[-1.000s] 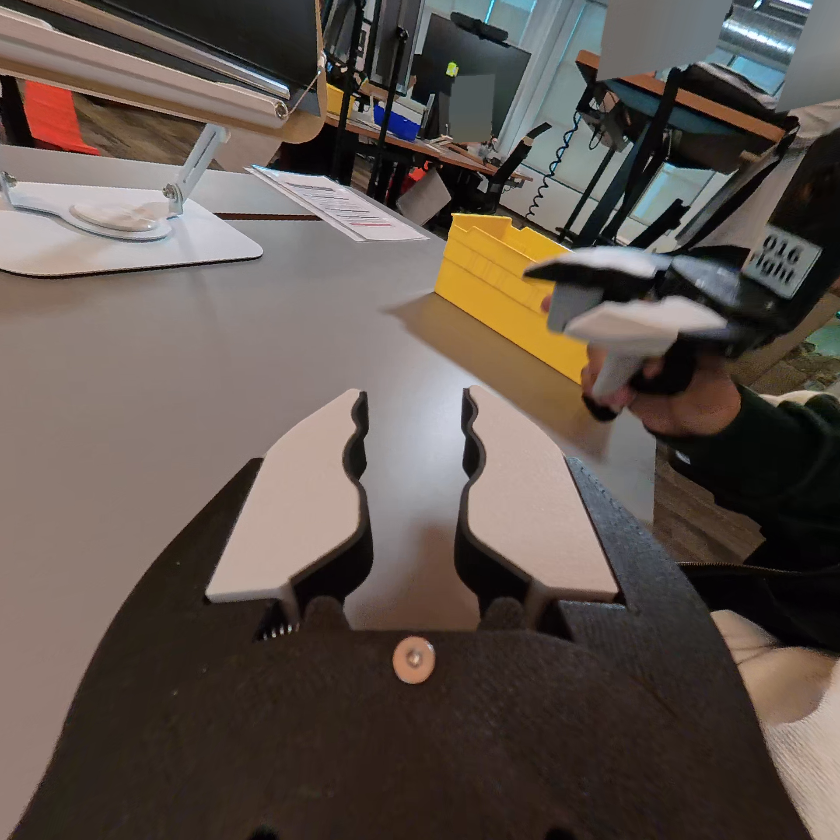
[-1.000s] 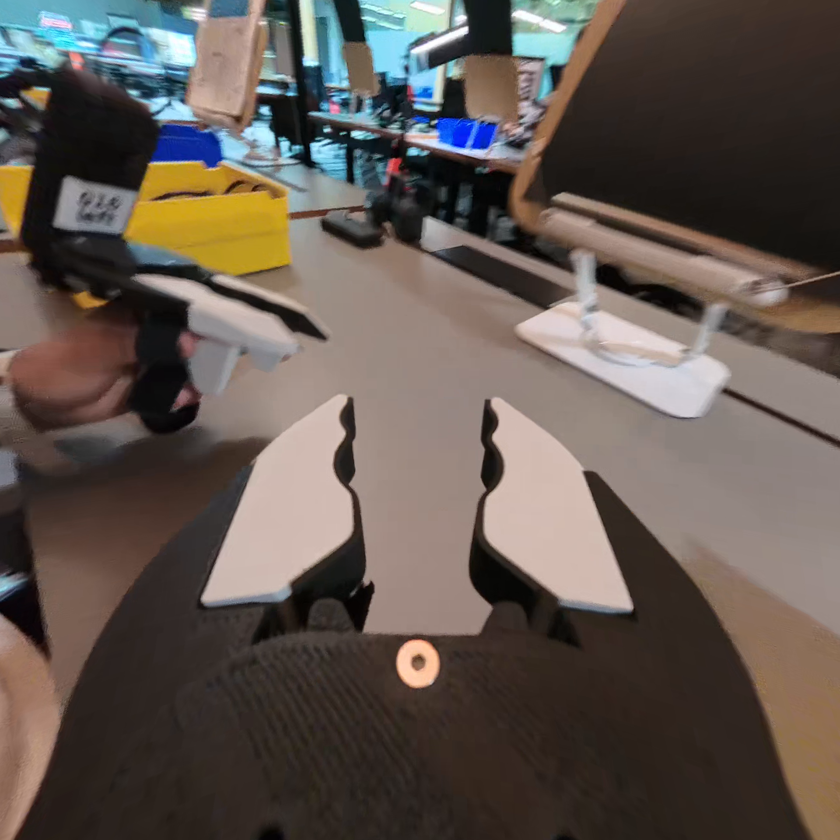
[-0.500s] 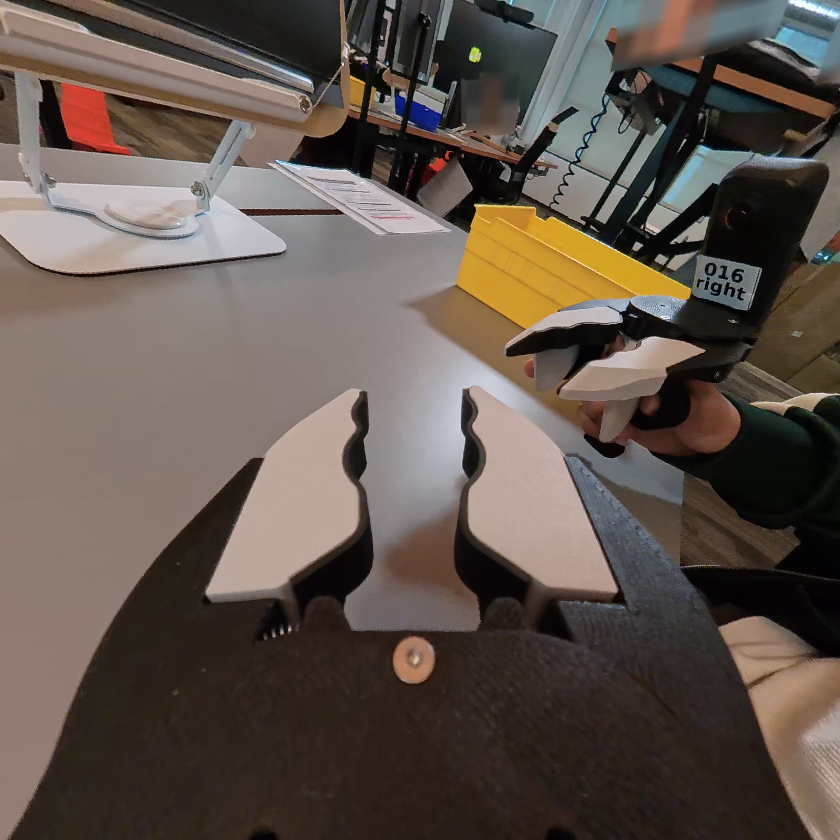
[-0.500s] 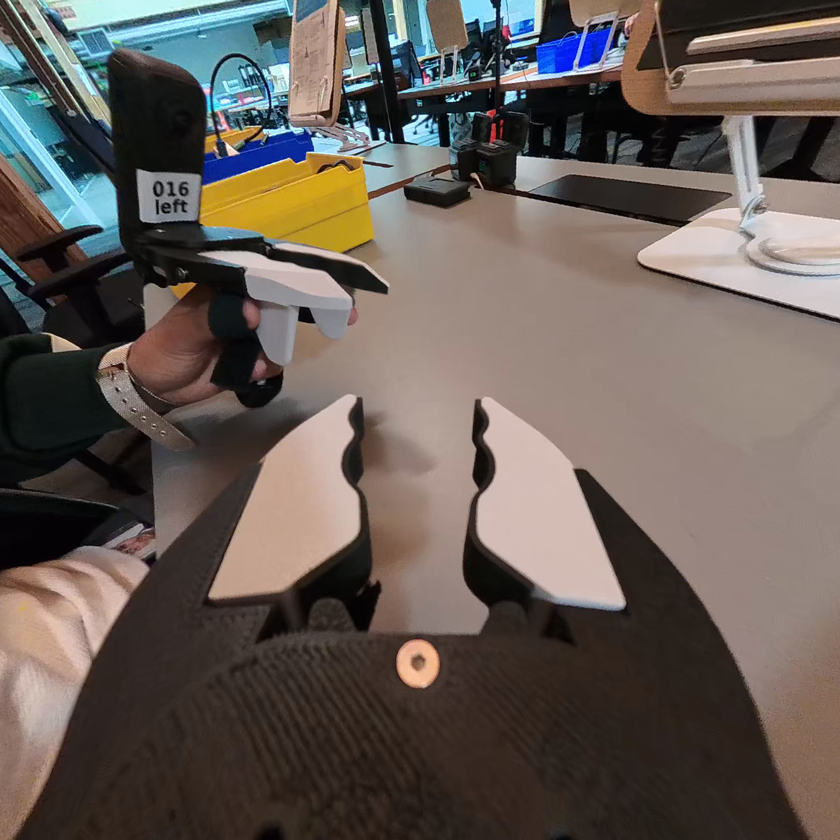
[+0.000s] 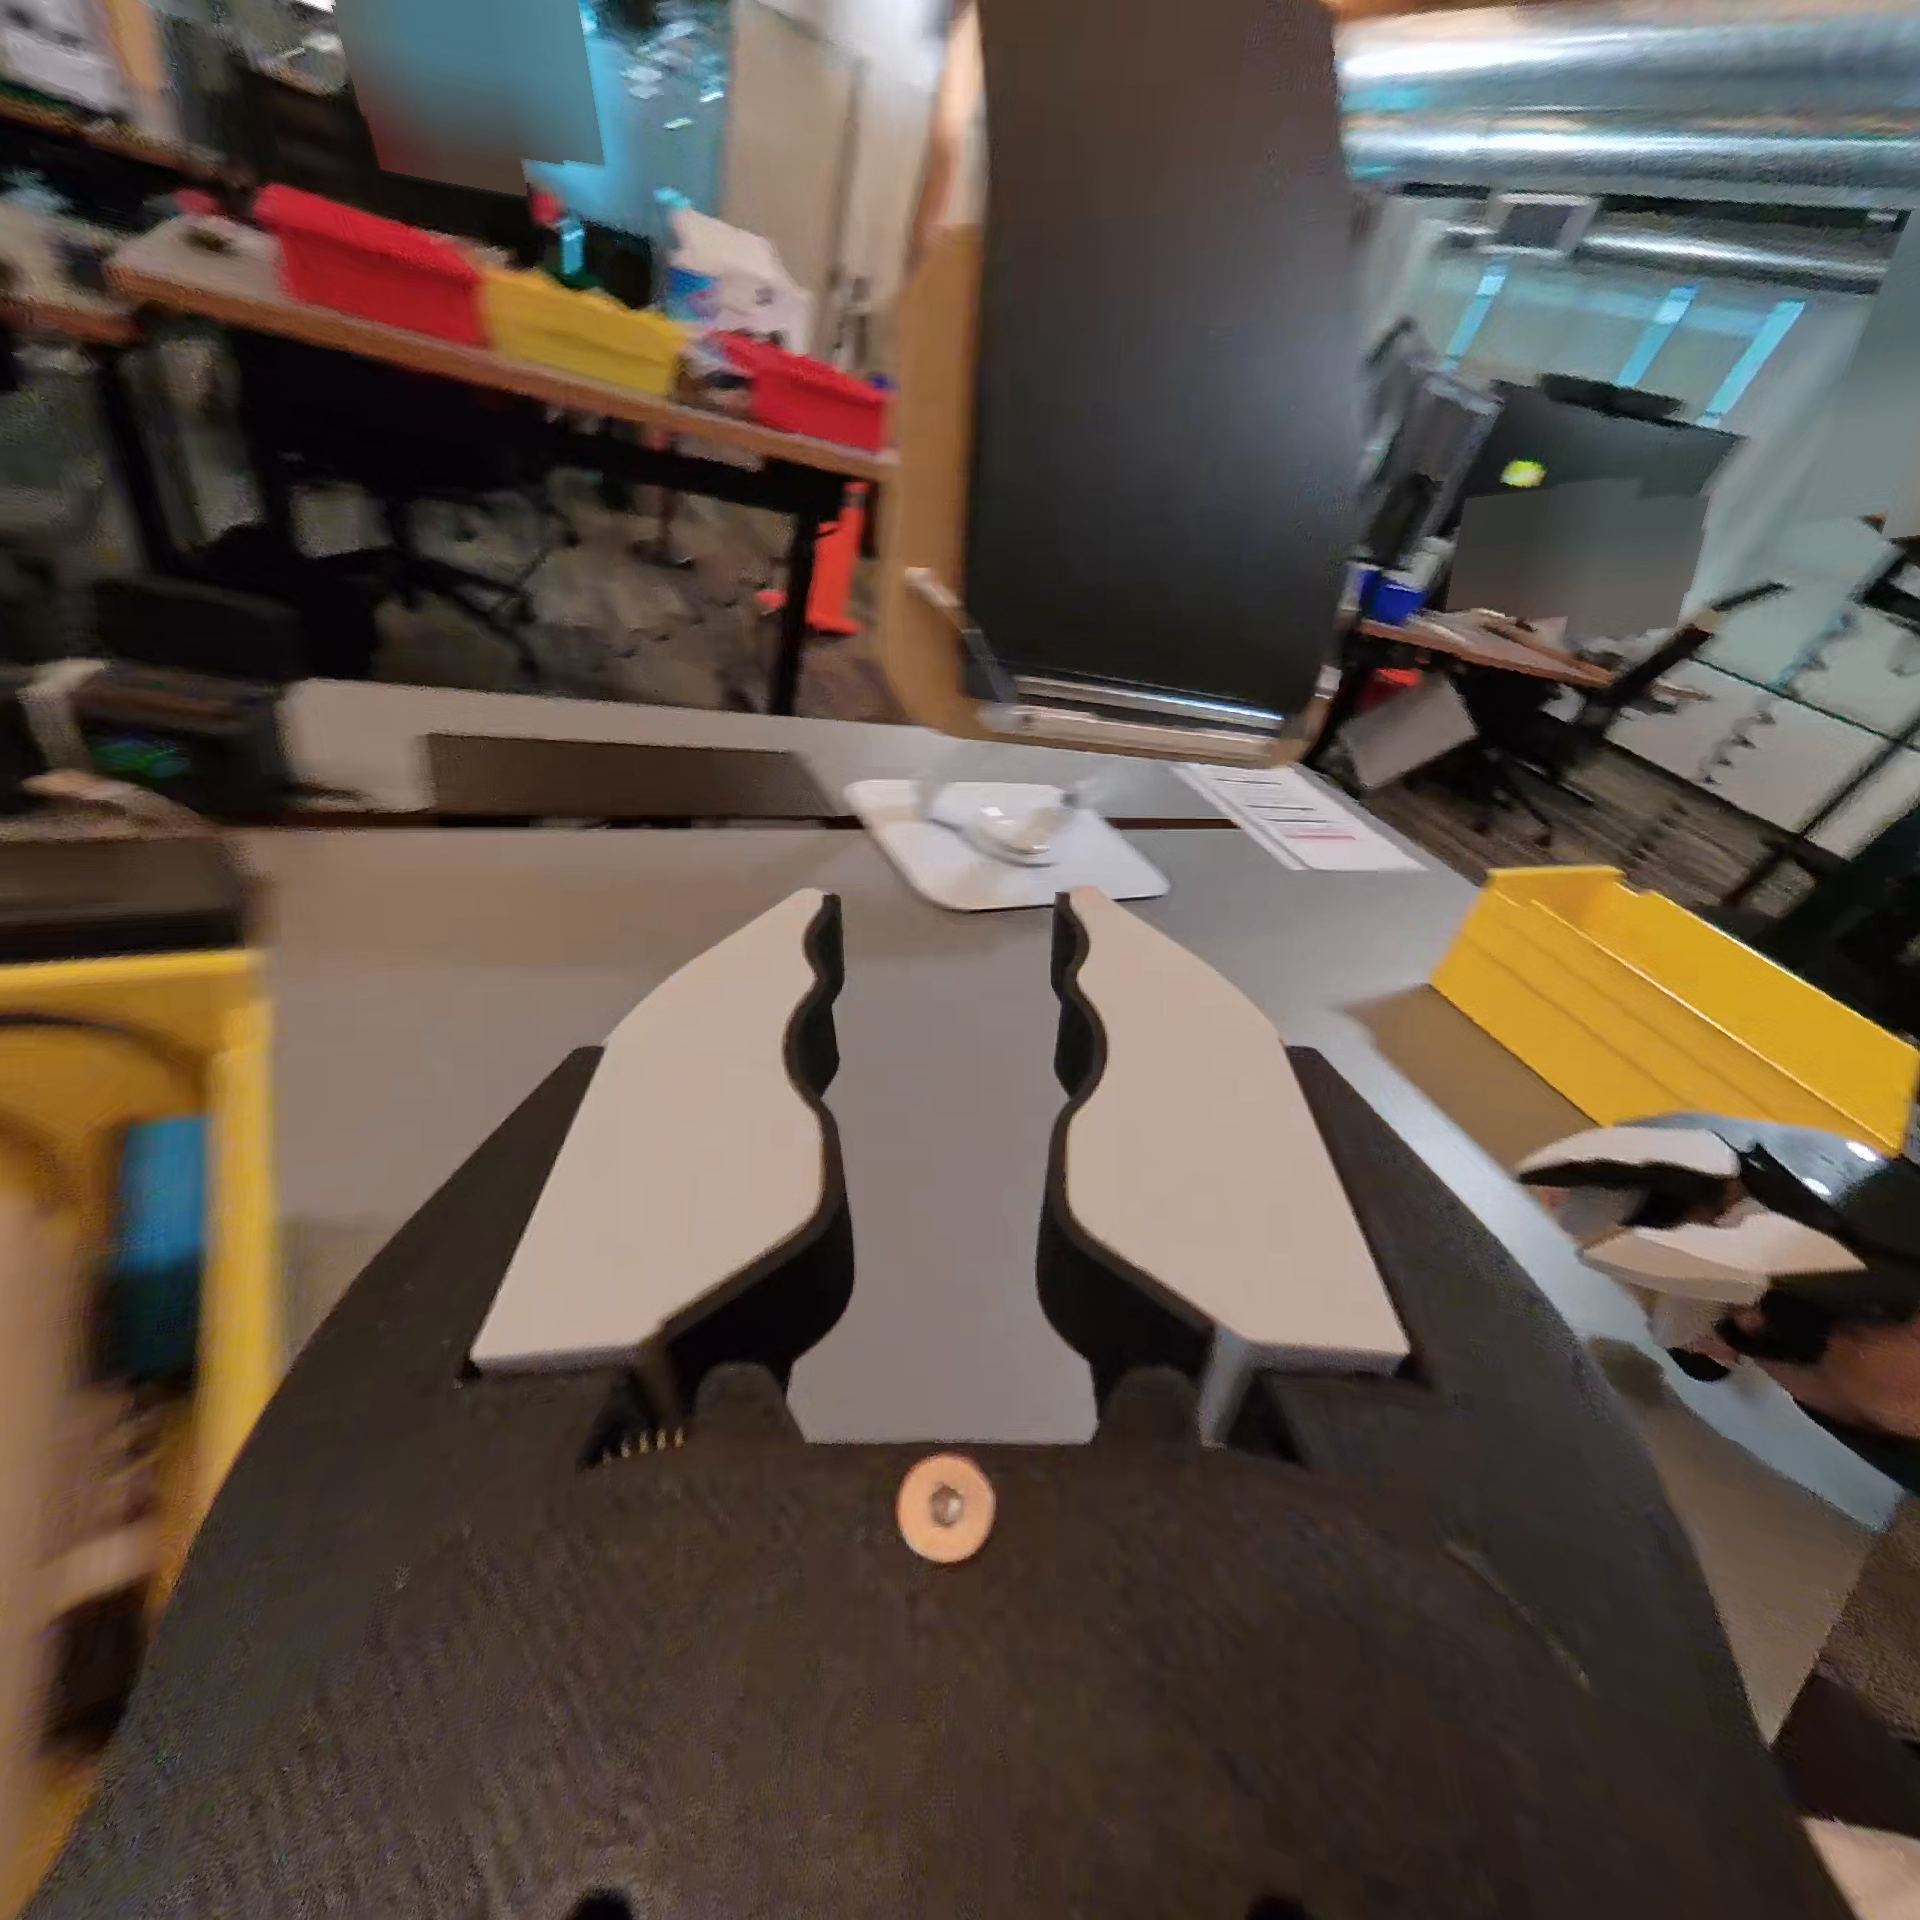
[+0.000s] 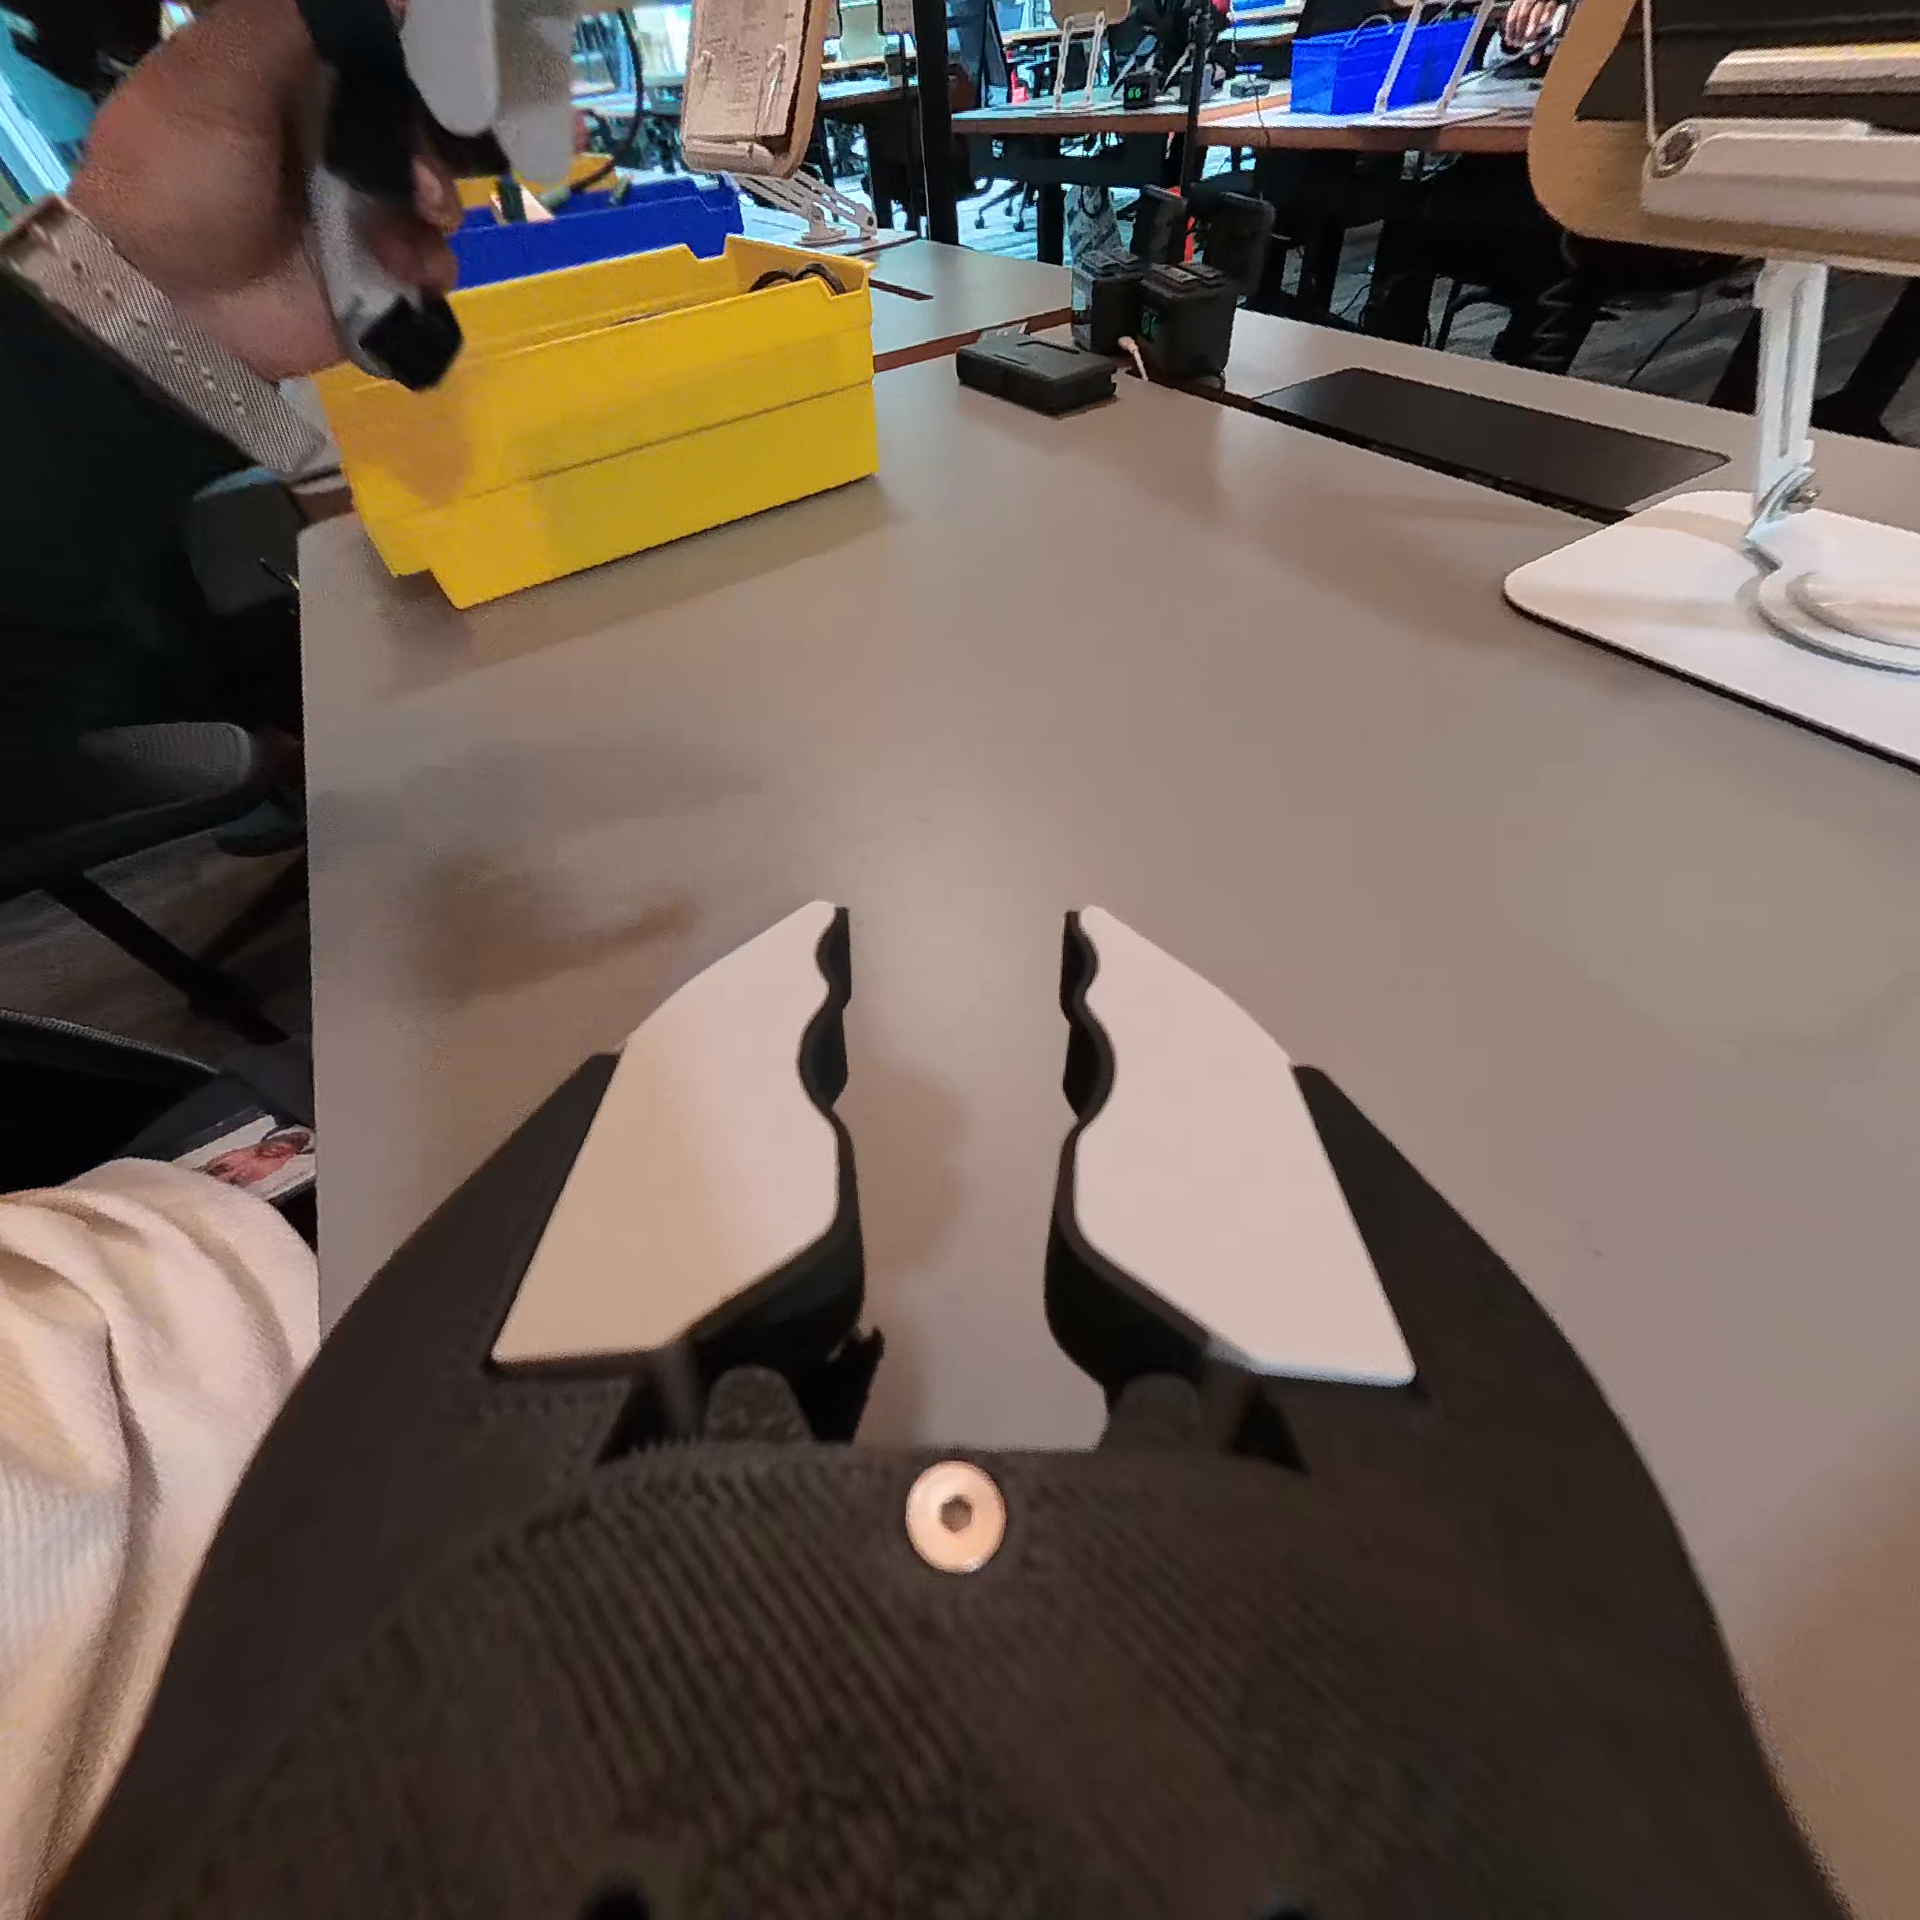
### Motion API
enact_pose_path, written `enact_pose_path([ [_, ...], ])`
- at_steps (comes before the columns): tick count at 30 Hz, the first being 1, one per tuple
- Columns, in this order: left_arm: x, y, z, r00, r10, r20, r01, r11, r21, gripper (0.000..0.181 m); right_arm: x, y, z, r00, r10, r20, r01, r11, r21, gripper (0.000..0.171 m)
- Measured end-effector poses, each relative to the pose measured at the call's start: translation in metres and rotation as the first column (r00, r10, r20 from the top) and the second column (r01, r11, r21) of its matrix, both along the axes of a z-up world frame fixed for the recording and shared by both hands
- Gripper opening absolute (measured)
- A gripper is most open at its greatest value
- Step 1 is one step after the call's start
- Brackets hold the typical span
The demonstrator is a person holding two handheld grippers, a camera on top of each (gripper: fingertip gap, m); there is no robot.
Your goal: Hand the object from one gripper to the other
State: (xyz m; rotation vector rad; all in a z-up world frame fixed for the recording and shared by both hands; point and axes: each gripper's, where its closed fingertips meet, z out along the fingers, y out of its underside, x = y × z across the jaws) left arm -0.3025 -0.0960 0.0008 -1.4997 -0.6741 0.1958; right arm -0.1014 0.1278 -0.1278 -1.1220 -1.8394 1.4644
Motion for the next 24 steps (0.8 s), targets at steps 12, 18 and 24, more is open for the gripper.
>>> enact_pose_path([
  [12,-0.081,-0.201,-0.080,0.839,0.458,0.292,-0.374,0.877,-0.300,0.029,0.001,0.000,-0.004,1.000,-0.009,0.021,0.010,1.000,-0.027,0.037],
  [18,-0.100,-0.203,-0.128,0.805,0.478,0.351,-0.314,0.846,-0.432,0.034,0.014,0.011,-0.003,0.998,-0.059,0.001,0.059,0.998,0.032,0.036],
  [24,-0.105,-0.188,-0.139,0.801,0.355,0.482,-0.238,0.928,-0.287,0.038,0.018,0.016,-0.006,0.996,-0.084,-0.003,0.084,0.993,0.079,0.034],
])
